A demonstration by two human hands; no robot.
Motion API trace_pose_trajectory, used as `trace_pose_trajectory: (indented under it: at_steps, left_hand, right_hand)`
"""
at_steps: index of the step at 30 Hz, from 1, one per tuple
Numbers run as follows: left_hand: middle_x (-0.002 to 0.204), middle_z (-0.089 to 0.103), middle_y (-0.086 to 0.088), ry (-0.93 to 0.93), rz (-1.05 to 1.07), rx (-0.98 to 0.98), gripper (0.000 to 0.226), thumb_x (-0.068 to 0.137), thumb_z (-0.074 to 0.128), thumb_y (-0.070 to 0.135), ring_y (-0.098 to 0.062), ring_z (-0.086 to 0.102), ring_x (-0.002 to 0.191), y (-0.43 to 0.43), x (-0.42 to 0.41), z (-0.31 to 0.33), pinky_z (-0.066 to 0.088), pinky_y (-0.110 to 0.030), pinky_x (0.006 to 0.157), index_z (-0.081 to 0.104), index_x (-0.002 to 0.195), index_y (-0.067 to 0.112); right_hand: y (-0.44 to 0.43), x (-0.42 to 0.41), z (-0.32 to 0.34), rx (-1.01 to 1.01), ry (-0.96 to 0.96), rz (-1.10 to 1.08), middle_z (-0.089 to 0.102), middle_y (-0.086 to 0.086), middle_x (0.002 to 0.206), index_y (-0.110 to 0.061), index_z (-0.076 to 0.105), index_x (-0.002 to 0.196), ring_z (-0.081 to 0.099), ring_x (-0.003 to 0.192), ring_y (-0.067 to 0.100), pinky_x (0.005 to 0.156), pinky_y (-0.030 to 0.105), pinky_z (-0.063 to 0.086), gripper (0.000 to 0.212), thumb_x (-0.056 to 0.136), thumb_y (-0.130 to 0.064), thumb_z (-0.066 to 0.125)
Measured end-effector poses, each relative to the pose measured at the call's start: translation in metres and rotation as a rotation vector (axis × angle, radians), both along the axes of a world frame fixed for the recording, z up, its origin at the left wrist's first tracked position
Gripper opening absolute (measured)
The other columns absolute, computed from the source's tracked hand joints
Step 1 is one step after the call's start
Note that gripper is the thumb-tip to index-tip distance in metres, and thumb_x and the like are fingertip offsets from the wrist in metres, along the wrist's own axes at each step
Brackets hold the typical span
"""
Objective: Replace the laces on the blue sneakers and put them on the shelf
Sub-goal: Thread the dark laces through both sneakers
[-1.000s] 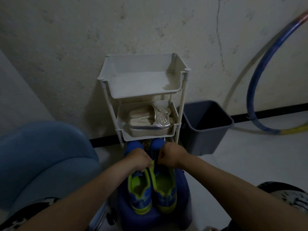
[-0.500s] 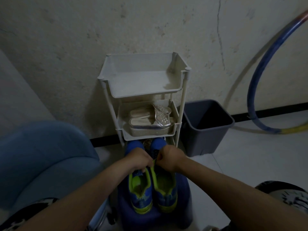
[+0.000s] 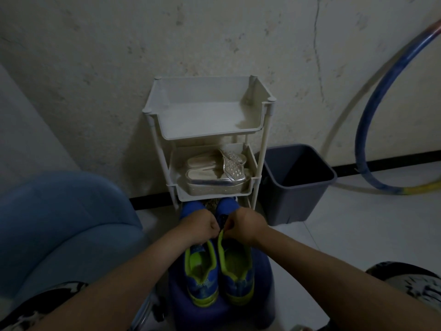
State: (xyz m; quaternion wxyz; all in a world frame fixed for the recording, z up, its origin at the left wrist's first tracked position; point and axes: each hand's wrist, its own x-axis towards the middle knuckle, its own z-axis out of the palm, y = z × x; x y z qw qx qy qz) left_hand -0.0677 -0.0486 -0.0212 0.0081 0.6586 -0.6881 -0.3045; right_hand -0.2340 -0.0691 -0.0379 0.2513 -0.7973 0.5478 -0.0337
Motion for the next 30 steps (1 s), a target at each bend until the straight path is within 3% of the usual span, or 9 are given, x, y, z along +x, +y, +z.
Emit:
trace_pose_trajectory:
  at_steps: [2, 4, 10, 13, 17, 20, 25, 27, 30]
  left_hand:
    - [0.091, 0.075, 0.001, -0.029, -0.039, -0.033, 0.016, 0.088, 0.061, 0.018, -0.011, 0.067, 0.080, -0.001, 0.000, 0.001, 0.053, -0.029, 0.073, 0.077, 0.086, 0.013]
    - [0.090, 0.074, -0.001, -0.029, -0.060, -0.030, 0.016, 0.087, 0.061, 0.018, -0.015, 0.067, 0.086, -0.002, 0.001, 0.000, 0.053, -0.034, 0.078, 0.075, 0.085, 0.013]
    - [0.080, 0.061, 0.009, -0.108, -0.147, -0.044, 0.019, 0.088, 0.056, 0.018, -0.014, 0.060, 0.081, -0.006, 0.003, 0.001, 0.047, -0.031, 0.068, 0.059, 0.071, 0.027]
    - [0.084, 0.059, 0.003, -0.136, -0.154, -0.072, 0.021, 0.086, 0.053, 0.010, -0.021, 0.059, 0.083, -0.013, 0.011, 0.016, 0.047, -0.034, 0.071, 0.051, 0.070, 0.025]
    - [0.091, 0.064, -0.007, 0.023, -0.037, -0.148, 0.017, 0.097, 0.047, 0.017, -0.024, 0.061, 0.084, -0.019, 0.028, 0.042, 0.050, -0.039, 0.074, 0.050, 0.081, 0.021]
    - [0.090, 0.068, -0.004, 0.211, 0.072, -0.151, 0.016, 0.102, 0.046, 0.023, -0.013, 0.061, 0.067, -0.015, 0.030, 0.047, 0.045, -0.027, 0.055, 0.052, 0.088, 0.020]
    - [0.094, 0.067, -0.002, 0.415, 0.233, 0.072, 0.012, 0.101, 0.046, 0.017, -0.017, 0.063, 0.059, -0.017, 0.020, 0.043, 0.044, -0.025, 0.049, 0.056, 0.100, 0.024]
    - [0.103, 0.068, -0.003, 0.424, 0.205, 0.222, 0.017, 0.097, 0.050, 0.011, -0.015, 0.065, 0.063, -0.016, 0.020, 0.044, 0.042, -0.022, 0.048, 0.059, 0.103, 0.024]
    - [0.106, 0.071, -0.003, 0.372, 0.045, 0.258, 0.013, 0.098, 0.054, 0.017, -0.011, 0.067, 0.068, -0.010, 0.016, 0.048, 0.040, -0.018, 0.049, 0.062, 0.108, 0.016]
  right_hand:
    - [0.000, 0.000, 0.001, 0.007, -0.009, 0.007, 0.073, -0.004, 0.096, -0.029, 0.077, 0.092, 0.066, 0.089, 0.014, 0.076, 0.032, 0.056, 0.019, 0.076, -0.040, 0.078]
    - [-0.001, -0.001, 0.003, 0.030, -0.014, 0.017, 0.073, -0.006, 0.097, -0.029, 0.077, 0.092, 0.067, 0.090, 0.013, 0.079, 0.033, 0.057, 0.019, 0.077, -0.039, 0.078]
    - [-0.008, -0.001, 0.016, 0.061, 0.066, 0.078, 0.072, 0.000, 0.101, -0.025, 0.076, 0.096, 0.067, 0.097, 0.017, 0.086, 0.035, 0.056, 0.020, 0.082, -0.034, 0.065]
    - [-0.009, 0.003, 0.025, 0.026, 0.056, 0.076, 0.069, 0.002, 0.108, -0.027, 0.073, 0.104, 0.063, 0.102, 0.020, 0.088, 0.034, 0.053, 0.026, 0.084, -0.036, 0.059]
    - [-0.011, 0.008, 0.024, 0.101, -0.026, 0.112, 0.070, -0.002, 0.112, -0.027, 0.072, 0.111, 0.063, 0.105, 0.015, 0.090, 0.029, 0.050, 0.028, 0.088, -0.041, 0.065]
    - [-0.015, 0.008, 0.025, 0.097, -0.078, 0.116, 0.073, 0.000, 0.105, -0.021, 0.075, 0.105, 0.065, 0.099, 0.013, 0.083, 0.023, 0.046, 0.023, 0.087, -0.034, 0.070]
    - [-0.021, 0.011, 0.039, 0.099, -0.279, 0.057, 0.067, 0.001, 0.083, -0.011, 0.072, 0.088, 0.058, 0.073, 0.005, 0.070, 0.020, 0.046, 0.015, 0.092, -0.024, 0.066]
    - [-0.024, 0.014, 0.047, 0.070, -0.444, 0.011, 0.064, 0.002, 0.074, -0.005, 0.069, 0.082, 0.054, 0.063, 0.000, 0.066, 0.020, 0.045, 0.018, 0.093, -0.019, 0.066]
    - [-0.026, 0.019, 0.060, 0.052, -0.599, -0.009, 0.057, -0.007, 0.064, -0.015, 0.063, 0.070, 0.050, 0.052, -0.005, 0.057, 0.013, 0.042, 0.023, 0.094, -0.015, 0.065]
